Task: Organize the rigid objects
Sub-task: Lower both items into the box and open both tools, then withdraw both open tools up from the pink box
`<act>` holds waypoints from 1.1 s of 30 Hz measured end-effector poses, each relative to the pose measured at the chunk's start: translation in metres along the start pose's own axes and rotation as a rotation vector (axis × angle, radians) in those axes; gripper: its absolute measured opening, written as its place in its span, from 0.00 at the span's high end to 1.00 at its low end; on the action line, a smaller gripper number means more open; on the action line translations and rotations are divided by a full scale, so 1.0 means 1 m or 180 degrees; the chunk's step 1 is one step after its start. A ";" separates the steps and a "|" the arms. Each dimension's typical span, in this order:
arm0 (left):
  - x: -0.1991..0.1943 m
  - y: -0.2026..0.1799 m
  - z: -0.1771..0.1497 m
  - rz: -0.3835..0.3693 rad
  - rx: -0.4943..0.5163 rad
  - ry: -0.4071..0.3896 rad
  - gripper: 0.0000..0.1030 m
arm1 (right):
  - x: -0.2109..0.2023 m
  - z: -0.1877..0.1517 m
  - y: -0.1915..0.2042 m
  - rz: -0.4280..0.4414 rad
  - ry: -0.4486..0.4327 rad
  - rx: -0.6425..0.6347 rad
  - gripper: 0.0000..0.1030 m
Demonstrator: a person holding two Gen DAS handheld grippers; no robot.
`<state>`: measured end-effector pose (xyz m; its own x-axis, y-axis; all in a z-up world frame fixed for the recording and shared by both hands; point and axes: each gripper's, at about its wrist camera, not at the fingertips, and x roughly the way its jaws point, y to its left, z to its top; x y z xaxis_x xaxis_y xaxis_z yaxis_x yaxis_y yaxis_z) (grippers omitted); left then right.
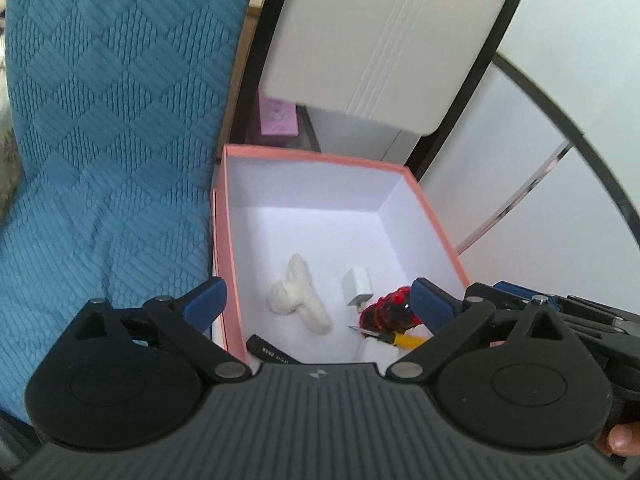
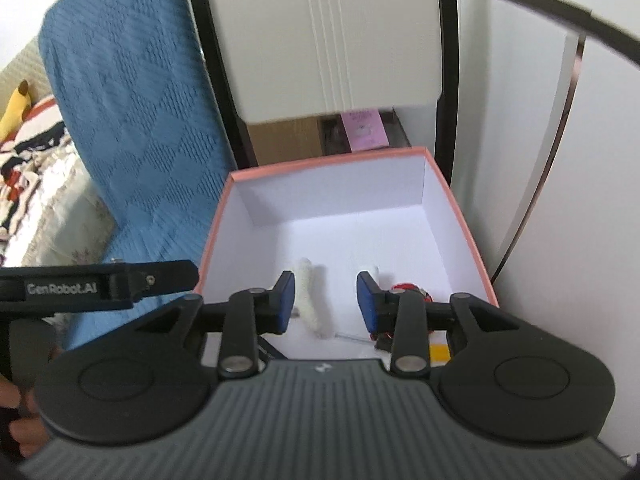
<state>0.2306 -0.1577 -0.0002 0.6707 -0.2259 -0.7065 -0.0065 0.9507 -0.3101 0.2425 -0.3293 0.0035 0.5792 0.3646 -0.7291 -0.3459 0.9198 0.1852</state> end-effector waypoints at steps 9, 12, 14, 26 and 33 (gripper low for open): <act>-0.058 -0.005 0.013 -0.0116 0.0147 -0.0208 0.00 | -0.050 0.012 0.020 -0.0108 -0.0391 0.0115 0.20; -0.076 -0.007 0.013 -0.0121 0.0181 -0.0258 0.00 | -0.068 0.013 0.025 -0.0137 -0.0457 0.0149 0.19; -0.088 -0.008 0.012 -0.0139 0.0214 -0.0273 0.00 | -0.080 0.011 0.028 -0.0170 -0.0511 0.0164 0.19; -0.138 0.005 -0.019 -0.0149 0.0420 -0.0370 0.00 | -0.106 -0.028 0.053 -0.0340 -0.0500 0.0218 0.16; -0.136 0.020 -0.049 -0.0052 0.0494 -0.0379 0.00 | -0.100 -0.058 0.065 -0.0398 -0.0438 0.0233 0.16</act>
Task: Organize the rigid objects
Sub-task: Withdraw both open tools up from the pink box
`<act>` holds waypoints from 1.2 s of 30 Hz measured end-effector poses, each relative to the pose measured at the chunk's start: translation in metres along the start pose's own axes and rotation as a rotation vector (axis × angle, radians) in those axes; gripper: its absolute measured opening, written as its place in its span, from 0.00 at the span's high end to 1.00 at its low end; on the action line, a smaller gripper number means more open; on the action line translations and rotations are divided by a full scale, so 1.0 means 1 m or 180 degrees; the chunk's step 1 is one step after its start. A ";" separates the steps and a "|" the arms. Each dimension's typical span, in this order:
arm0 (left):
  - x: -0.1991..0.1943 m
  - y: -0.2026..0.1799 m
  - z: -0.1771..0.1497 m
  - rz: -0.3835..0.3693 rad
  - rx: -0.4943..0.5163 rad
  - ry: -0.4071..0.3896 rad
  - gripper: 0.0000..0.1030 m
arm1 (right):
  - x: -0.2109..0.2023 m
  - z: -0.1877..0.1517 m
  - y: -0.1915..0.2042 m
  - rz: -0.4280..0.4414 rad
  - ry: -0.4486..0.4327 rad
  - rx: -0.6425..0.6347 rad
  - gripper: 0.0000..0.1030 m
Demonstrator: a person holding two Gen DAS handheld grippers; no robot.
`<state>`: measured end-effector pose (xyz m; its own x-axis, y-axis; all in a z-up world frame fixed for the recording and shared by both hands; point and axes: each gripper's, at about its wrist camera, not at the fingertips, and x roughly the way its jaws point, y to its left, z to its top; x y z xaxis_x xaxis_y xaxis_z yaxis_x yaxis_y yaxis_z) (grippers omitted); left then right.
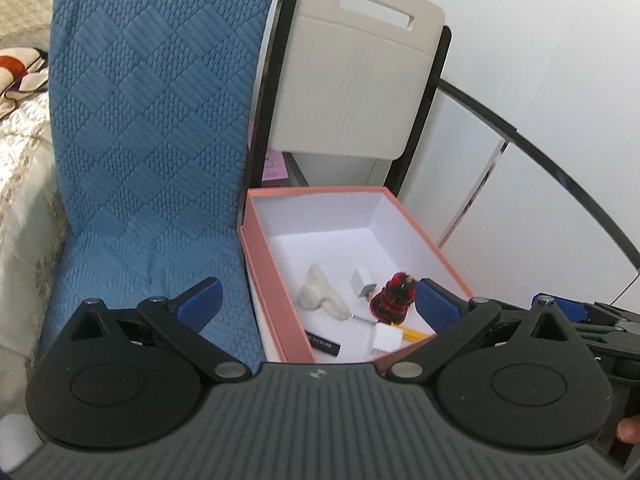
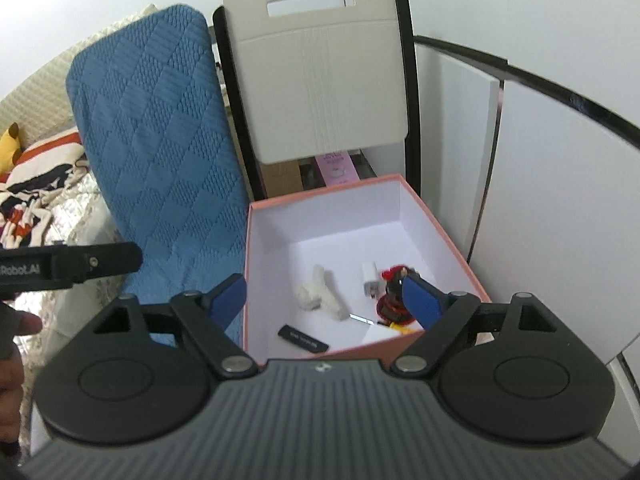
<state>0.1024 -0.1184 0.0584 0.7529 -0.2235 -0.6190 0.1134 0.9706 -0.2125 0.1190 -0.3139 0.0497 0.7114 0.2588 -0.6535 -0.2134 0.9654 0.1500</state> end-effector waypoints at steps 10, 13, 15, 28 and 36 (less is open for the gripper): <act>0.003 0.004 -0.030 0.0028 -0.0011 0.0031 0.00 | -0.005 -0.022 0.005 0.0015 -0.0019 -0.0041 0.16; 0.000 0.004 -0.032 0.0042 0.0008 0.0026 0.00 | -0.008 -0.023 0.006 0.0016 -0.0029 -0.0050 0.16; -0.002 0.004 -0.033 0.0054 0.0009 0.0019 0.00 | -0.010 -0.023 0.005 0.0023 -0.0051 -0.0037 0.16; -0.002 0.011 -0.038 0.0150 -0.0058 0.0039 0.00 | -0.010 -0.026 0.006 0.0056 -0.0023 -0.0006 0.16; -0.005 0.011 -0.039 0.0199 -0.0008 0.0007 0.00 | -0.007 -0.027 0.011 0.0053 0.0018 -0.0110 0.16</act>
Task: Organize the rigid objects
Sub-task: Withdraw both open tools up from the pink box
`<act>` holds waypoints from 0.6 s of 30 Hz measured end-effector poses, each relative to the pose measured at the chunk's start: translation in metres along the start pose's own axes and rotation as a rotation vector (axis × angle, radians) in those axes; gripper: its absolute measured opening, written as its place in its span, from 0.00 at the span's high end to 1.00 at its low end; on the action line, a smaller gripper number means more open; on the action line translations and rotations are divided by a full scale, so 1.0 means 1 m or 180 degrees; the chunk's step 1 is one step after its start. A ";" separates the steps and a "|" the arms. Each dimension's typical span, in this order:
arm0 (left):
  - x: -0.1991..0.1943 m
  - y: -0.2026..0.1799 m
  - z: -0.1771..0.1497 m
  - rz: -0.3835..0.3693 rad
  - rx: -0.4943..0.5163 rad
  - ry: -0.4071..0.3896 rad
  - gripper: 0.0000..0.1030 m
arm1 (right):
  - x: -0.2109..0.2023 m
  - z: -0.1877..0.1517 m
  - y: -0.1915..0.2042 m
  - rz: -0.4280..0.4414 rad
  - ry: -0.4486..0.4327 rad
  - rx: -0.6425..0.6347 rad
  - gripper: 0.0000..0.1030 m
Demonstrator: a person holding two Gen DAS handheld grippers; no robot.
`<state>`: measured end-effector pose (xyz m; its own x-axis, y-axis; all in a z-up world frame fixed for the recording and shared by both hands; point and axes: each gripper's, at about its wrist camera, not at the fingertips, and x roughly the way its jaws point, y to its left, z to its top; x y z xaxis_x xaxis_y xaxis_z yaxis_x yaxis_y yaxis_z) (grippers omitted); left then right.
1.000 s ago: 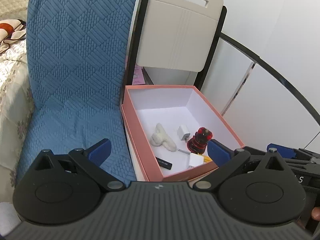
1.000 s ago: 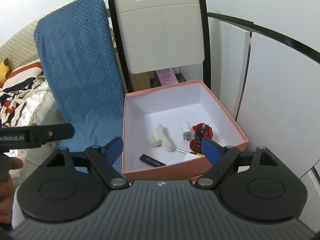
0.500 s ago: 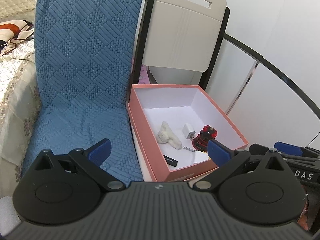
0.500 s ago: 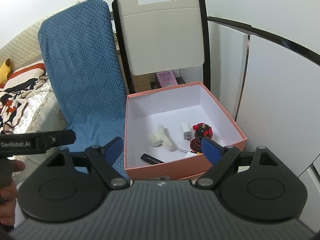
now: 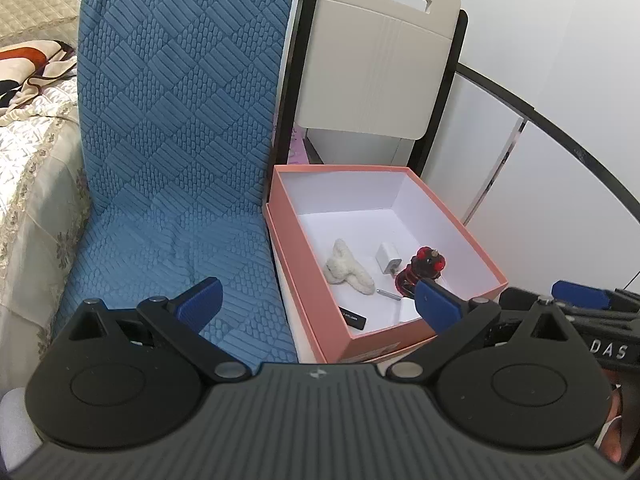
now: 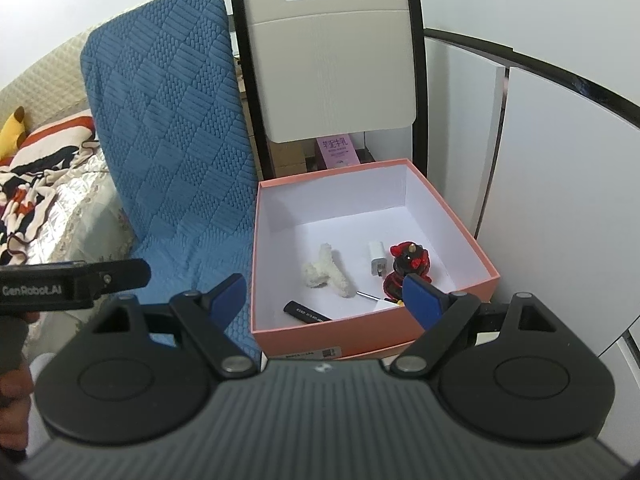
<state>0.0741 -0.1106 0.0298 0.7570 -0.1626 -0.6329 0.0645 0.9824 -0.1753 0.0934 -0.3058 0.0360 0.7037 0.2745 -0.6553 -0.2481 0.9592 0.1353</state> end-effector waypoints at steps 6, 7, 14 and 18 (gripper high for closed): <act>-0.002 0.000 -0.001 -0.0049 -0.0042 -0.0016 0.00 | 0.001 -0.001 0.002 -0.0046 0.0030 -0.0028 0.16; -0.002 0.001 -0.001 -0.0061 -0.0052 -0.0015 0.00 | 0.001 -0.001 0.002 -0.0052 0.0034 -0.0025 0.16; -0.002 0.002 -0.002 -0.0081 -0.0054 -0.0031 0.00 | 0.003 -0.003 0.002 -0.0063 0.0072 -0.0007 0.16; -0.003 0.001 -0.002 -0.0077 -0.0045 -0.0035 0.00 | 0.005 -0.004 0.002 -0.0054 0.0098 0.0001 0.16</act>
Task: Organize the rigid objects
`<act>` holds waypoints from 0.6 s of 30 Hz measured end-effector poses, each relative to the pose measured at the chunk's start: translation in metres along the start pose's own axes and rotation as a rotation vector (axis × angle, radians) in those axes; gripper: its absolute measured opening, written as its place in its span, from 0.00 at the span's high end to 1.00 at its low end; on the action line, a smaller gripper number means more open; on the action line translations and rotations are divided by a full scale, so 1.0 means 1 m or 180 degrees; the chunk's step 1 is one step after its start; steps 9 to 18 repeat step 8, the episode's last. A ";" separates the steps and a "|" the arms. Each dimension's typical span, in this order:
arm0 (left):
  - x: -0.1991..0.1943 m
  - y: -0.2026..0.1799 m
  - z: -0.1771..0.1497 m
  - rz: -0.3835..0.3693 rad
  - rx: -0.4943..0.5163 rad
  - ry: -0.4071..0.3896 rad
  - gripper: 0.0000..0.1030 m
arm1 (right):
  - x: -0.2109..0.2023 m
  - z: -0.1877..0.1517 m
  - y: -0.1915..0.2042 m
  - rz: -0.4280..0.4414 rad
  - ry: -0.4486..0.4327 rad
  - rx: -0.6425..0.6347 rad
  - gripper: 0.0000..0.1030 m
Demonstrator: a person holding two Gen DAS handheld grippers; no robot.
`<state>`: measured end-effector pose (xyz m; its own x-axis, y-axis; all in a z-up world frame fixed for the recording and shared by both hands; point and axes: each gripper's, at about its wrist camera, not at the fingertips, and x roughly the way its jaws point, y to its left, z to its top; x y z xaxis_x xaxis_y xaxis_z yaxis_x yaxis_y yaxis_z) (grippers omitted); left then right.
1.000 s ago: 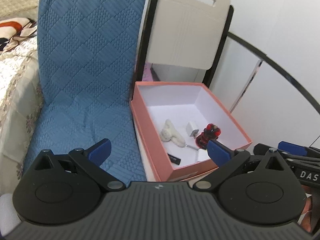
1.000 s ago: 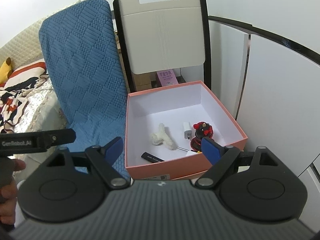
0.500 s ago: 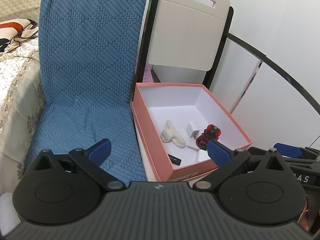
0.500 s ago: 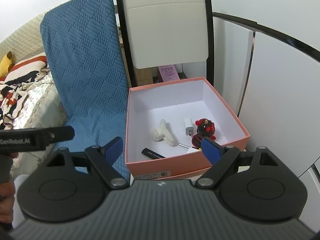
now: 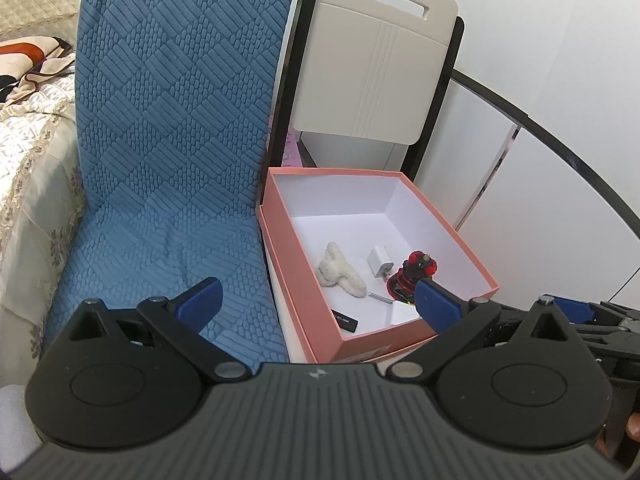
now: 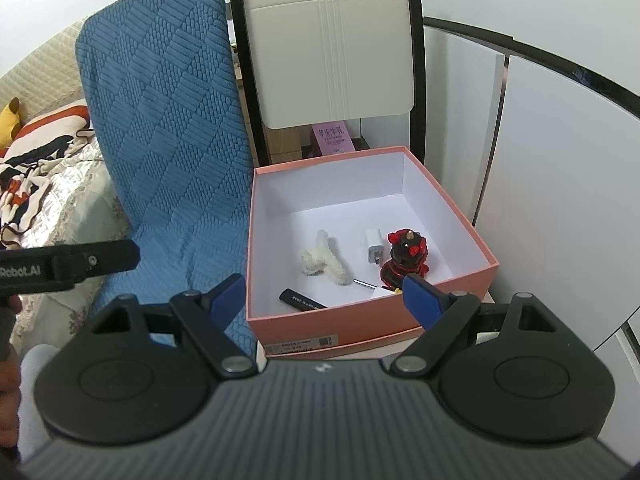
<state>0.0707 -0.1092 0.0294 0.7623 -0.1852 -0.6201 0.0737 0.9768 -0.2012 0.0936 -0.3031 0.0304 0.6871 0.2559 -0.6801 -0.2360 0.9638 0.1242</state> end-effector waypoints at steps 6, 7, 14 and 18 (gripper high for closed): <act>0.000 -0.001 0.000 -0.0013 -0.0003 0.0008 0.00 | 0.000 -0.001 0.001 0.0010 0.0013 -0.0004 0.16; 0.000 -0.001 0.000 -0.0011 -0.0003 0.0007 0.00 | 0.000 -0.002 0.001 0.0009 0.0015 -0.0003 0.16; 0.000 -0.001 -0.001 -0.0010 -0.0002 0.0009 0.00 | 0.000 -0.002 0.001 0.0008 0.0015 -0.0004 0.16; 0.000 -0.001 -0.001 -0.0010 -0.0002 0.0009 0.00 | 0.000 -0.002 0.001 0.0008 0.0015 -0.0004 0.16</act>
